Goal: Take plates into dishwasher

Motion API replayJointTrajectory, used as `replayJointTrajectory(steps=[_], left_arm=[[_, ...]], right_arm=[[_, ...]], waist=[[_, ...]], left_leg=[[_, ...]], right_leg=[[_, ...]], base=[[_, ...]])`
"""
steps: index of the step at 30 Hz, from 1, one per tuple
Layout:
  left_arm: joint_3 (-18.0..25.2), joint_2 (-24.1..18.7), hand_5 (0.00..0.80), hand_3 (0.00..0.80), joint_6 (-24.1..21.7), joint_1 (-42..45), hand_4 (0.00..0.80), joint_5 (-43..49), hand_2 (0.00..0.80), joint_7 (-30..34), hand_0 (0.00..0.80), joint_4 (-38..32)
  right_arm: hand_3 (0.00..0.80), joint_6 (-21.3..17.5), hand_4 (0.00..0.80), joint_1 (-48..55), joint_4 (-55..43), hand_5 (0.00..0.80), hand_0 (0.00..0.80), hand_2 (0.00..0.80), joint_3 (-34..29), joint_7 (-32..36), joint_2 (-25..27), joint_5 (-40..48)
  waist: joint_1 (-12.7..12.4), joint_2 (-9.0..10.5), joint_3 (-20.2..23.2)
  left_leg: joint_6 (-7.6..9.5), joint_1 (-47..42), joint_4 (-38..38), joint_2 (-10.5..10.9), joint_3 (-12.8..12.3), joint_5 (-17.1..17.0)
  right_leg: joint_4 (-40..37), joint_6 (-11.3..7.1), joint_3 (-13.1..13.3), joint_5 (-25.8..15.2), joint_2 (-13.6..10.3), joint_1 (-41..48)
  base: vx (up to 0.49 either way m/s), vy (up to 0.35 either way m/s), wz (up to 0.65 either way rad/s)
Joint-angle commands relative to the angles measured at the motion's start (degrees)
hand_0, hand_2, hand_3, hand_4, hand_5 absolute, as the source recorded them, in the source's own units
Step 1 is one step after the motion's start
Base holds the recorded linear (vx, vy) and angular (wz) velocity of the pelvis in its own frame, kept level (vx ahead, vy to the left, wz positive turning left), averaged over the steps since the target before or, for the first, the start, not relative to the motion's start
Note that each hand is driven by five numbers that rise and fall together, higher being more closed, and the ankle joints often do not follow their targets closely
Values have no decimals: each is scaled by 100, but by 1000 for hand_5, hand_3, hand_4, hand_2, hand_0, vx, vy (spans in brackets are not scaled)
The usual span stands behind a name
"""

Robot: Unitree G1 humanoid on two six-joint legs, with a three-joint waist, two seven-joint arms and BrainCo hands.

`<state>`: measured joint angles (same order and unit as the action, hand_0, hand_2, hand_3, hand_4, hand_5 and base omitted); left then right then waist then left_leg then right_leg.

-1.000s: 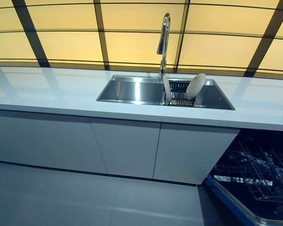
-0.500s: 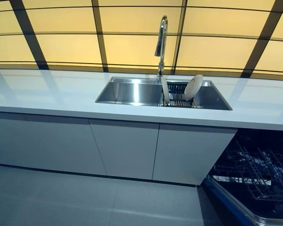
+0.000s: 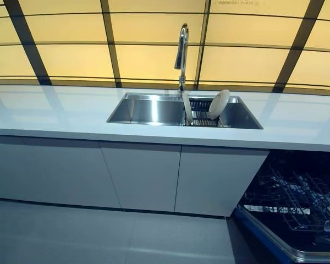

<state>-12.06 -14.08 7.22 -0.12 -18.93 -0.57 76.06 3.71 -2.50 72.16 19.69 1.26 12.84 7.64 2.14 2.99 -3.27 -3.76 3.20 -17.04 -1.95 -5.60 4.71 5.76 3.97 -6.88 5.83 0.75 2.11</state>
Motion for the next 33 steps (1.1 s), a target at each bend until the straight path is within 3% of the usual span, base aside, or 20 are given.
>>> replayJointTrajectory(steps=[1,4,5,6,7,8,12,15,22,27,30,32,33], left_arm=[[158,271,0,0,-46,-156,0,-189,0,-35,0,77],[238,332,0,0,-13,-25,0,-488,0,29,0,124],[263,368,0,0,-73,27,0,-552,0,45,0,162],[295,404,0,0,-133,77,0,-583,0,41,0,182],[299,408,0,0,-140,84,0,-588,0,42,0,183],[356,466,0,0,-211,157,0,-645,0,9,0,214],[425,403,0,0,-287,172,0,-532,0,42,0,332],[391,293,0,0,-210,121,0,-463,0,85,0,285],[187,214,0,0,-106,-35,0,-237,0,93,0,290],[220,281,0,0,-56,-15,0,-326,0,34,0,303],[229,239,0,0,-3,-41,0,-262,0,7,0,317],[228,190,0,0,42,-77,0,-155,0,9,0,319],[221,164,0,0,52,-104,0,-126,0,11,0,304]], right_arm=[[0,-86,0,-199,-49,0,0,0,166,97,188,145],[0,-192,0,-118,187,0,0,0,-11,-39,185,237],[0,-265,0,-87,262,0,0,0,-70,-53,189,239],[0,-309,0,-71,313,0,0,0,-98,-44,212,223],[0,-324,0,-70,319,0,0,0,-101,-46,217,234],[0,-465,0,-79,368,0,0,0,-170,-16,256,317],[0,-386,0,-64,387,0,0,0,-352,191,205,391],[0,-510,0,-1,327,0,0,0,-303,436,144,-149],[0,-500,0,-42,198,0,0,0,-24,393,116,62],[0,-488,0,-63,271,0,0,0,-105,376,169,2],[0,-449,0,-105,297,0,0,0,-241,206,174,179],[0,-397,0,-91,272,0,0,0,-393,64,162,306],[0,-374,0,-95,256,0,0,0,-464,33,155,297]], waist=[[39,-99,-381],[88,-242,-472],[101,-317,-462],[88,-379,-437],[91,-388,-430],[71,-440,-375],[123,-434,-272],[139,-394,-152],[71,-273,-57],[64,-268,-37],[59,-250,41],[76,-207,123],[74,-201,152]], left_leg=[[557,931,-1672,82,53,-34],[261,697,433,287,77,-928],[173,601,1269,328,298,-1259],[138,564,1948,398,618,-1395],[135,563,2020,405,659,-1409],[200,555,2181,468,867,-1294],[321,528,1722,532,706,-1010],[409,412,1598,520,483,-826],[430,793,1291,539,390,-725],[496,1041,443,488,212,-312],[622,965,167,495,123,-32],[785,756,242,609,133,81],[893,489,480,712,145,66]], right_leg=[[269,79,120,225,212,263],[379,-28,182,265,324,368],[405,-52,262,328,408,428],[406,-83,391,390,469,508],[407,-85,403,398,477,512],[430,-88,603,564,488,641],[595,-194,728,750,303,781],[540,-254,594,728,155,850],[38,-254,632,495,150,922],[47,-311,643,516,-37,982],[353,-455,484,582,-254,1033],[859,-634,310,174,-519,981],[1594,-749,234,-509,-832,672]], base=[[59,-22,-7],[176,41,8],[290,70,9],[235,65,4],[327,97,3],[322,94,1],[299,81,-27],[307,12,-18],[154,-50,2],[185,28,-13],[267,93,-5],[316,148,-1],[296,256,-8]])
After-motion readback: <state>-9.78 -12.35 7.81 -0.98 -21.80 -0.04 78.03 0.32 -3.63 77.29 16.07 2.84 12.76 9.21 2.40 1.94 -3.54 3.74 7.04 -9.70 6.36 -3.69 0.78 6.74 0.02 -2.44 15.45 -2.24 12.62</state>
